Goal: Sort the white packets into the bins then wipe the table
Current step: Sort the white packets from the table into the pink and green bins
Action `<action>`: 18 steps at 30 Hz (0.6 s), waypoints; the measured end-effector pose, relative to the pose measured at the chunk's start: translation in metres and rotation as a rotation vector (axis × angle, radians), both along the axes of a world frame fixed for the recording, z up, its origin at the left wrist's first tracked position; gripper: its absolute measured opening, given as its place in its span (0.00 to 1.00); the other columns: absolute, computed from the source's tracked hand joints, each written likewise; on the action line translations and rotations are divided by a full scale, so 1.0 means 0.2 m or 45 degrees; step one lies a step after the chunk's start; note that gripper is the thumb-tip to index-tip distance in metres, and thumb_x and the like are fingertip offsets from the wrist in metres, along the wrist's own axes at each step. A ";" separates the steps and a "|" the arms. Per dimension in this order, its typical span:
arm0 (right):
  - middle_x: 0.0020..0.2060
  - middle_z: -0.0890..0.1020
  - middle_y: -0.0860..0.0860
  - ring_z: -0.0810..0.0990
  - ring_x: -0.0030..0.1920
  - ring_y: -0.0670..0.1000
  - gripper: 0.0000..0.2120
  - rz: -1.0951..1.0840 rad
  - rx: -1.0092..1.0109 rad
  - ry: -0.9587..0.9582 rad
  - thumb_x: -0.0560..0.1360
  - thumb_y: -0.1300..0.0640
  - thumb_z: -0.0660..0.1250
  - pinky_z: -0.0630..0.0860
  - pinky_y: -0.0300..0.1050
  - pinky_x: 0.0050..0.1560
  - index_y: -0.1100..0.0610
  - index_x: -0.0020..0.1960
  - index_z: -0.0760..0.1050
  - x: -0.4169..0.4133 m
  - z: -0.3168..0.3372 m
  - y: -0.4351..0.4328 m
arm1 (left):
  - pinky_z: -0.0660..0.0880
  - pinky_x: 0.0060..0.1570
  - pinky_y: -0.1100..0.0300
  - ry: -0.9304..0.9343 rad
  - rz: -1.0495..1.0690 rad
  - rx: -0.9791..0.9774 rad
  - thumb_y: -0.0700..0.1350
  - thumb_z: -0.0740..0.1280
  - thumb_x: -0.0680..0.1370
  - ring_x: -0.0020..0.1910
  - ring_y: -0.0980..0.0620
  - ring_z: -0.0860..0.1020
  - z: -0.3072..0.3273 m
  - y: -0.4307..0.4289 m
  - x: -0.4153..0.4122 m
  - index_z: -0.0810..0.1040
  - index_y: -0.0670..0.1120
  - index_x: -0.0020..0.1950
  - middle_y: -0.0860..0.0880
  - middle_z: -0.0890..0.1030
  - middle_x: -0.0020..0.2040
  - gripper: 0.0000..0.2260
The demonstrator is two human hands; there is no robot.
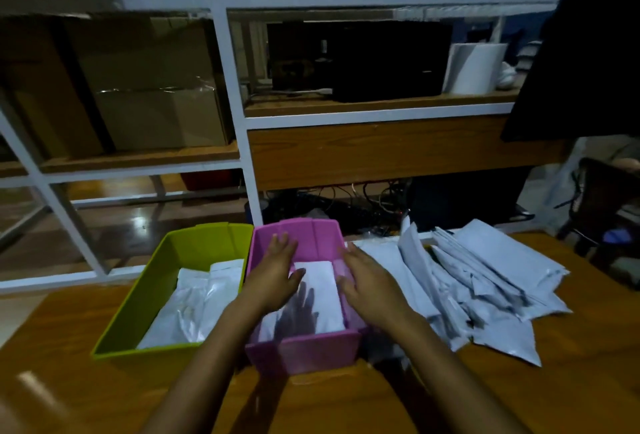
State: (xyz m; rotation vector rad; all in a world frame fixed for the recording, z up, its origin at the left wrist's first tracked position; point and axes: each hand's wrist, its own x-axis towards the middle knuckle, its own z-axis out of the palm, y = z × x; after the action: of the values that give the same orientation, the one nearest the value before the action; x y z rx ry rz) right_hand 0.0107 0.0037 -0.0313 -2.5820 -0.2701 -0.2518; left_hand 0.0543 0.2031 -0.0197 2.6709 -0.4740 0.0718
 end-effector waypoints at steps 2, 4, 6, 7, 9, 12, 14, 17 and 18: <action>0.77 0.59 0.50 0.57 0.76 0.50 0.26 -0.024 0.059 -0.095 0.80 0.49 0.59 0.58 0.46 0.73 0.51 0.77 0.58 -0.19 0.02 -0.09 | 0.49 0.74 0.55 -0.155 -0.020 -0.101 0.49 0.62 0.81 0.78 0.46 0.44 0.01 -0.08 -0.19 0.57 0.45 0.77 0.44 0.50 0.79 0.27; 0.76 0.60 0.49 0.57 0.75 0.50 0.25 -0.083 0.130 -0.170 0.81 0.50 0.60 0.58 0.45 0.72 0.50 0.76 0.59 -0.38 0.02 -0.19 | 0.51 0.72 0.56 -0.277 -0.048 -0.203 0.48 0.63 0.80 0.78 0.46 0.47 0.00 -0.19 -0.39 0.62 0.44 0.76 0.43 0.55 0.78 0.25; 0.76 0.62 0.50 0.58 0.75 0.52 0.24 -0.160 0.184 -0.199 0.80 0.50 0.61 0.59 0.46 0.71 0.51 0.75 0.62 -0.54 -0.02 -0.31 | 0.52 0.70 0.56 -0.339 -0.083 -0.258 0.49 0.62 0.79 0.78 0.46 0.50 -0.04 -0.31 -0.56 0.65 0.44 0.74 0.43 0.59 0.77 0.24; 0.76 0.62 0.50 0.59 0.75 0.53 0.24 -0.191 0.200 -0.202 0.80 0.50 0.61 0.60 0.48 0.71 0.52 0.75 0.63 -0.62 -0.05 -0.36 | 0.52 0.70 0.56 -0.355 -0.103 -0.265 0.50 0.61 0.79 0.78 0.46 0.51 -0.08 -0.38 -0.64 0.66 0.44 0.74 0.43 0.60 0.77 0.24; 0.75 0.63 0.51 0.59 0.75 0.55 0.25 -0.244 0.209 -0.196 0.79 0.47 0.58 0.61 0.51 0.72 0.52 0.74 0.64 -0.75 -0.11 -0.47 | 0.53 0.71 0.55 -0.369 -0.127 -0.264 0.50 0.60 0.79 0.78 0.47 0.51 -0.13 -0.50 -0.75 0.67 0.45 0.73 0.44 0.60 0.77 0.23; 0.75 0.63 0.51 0.59 0.75 0.56 0.26 -0.332 0.186 -0.170 0.77 0.46 0.55 0.61 0.54 0.73 0.53 0.74 0.65 -0.86 -0.18 -0.63 | 0.57 0.71 0.53 -0.363 -0.151 -0.262 0.47 0.63 0.80 0.78 0.47 0.51 -0.19 -0.67 -0.83 0.66 0.45 0.73 0.45 0.60 0.77 0.22; 0.75 0.64 0.52 0.61 0.74 0.57 0.26 -0.364 0.184 -0.174 0.77 0.46 0.57 0.62 0.55 0.71 0.54 0.73 0.67 -0.89 -0.21 -0.73 | 0.59 0.71 0.51 -0.371 -0.178 -0.257 0.46 0.63 0.80 0.78 0.47 0.51 -0.20 -0.76 -0.83 0.66 0.46 0.73 0.45 0.60 0.77 0.22; 0.75 0.64 0.52 0.61 0.73 0.57 0.23 -0.399 0.183 -0.175 0.79 0.49 0.60 0.64 0.54 0.69 0.54 0.72 0.68 -0.87 -0.24 -0.90 | 0.58 0.72 0.48 -0.377 -0.200 -0.230 0.47 0.63 0.80 0.78 0.47 0.50 -0.21 -0.90 -0.77 0.66 0.45 0.73 0.44 0.60 0.77 0.22; 0.75 0.64 0.53 0.62 0.73 0.58 0.23 -0.418 0.183 -0.173 0.79 0.49 0.60 0.65 0.54 0.68 0.54 0.72 0.68 -0.84 -0.24 -0.96 | 0.57 0.72 0.48 -0.377 -0.209 -0.227 0.47 0.62 0.80 0.78 0.47 0.49 -0.21 -0.95 -0.73 0.66 0.45 0.73 0.44 0.59 0.77 0.22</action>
State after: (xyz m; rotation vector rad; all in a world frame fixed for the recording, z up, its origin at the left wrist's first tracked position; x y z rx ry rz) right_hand -0.1583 -0.1882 -0.0793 -2.4590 0.1229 -0.5459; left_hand -0.0919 0.0138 -0.0616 2.4450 -0.7411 0.4439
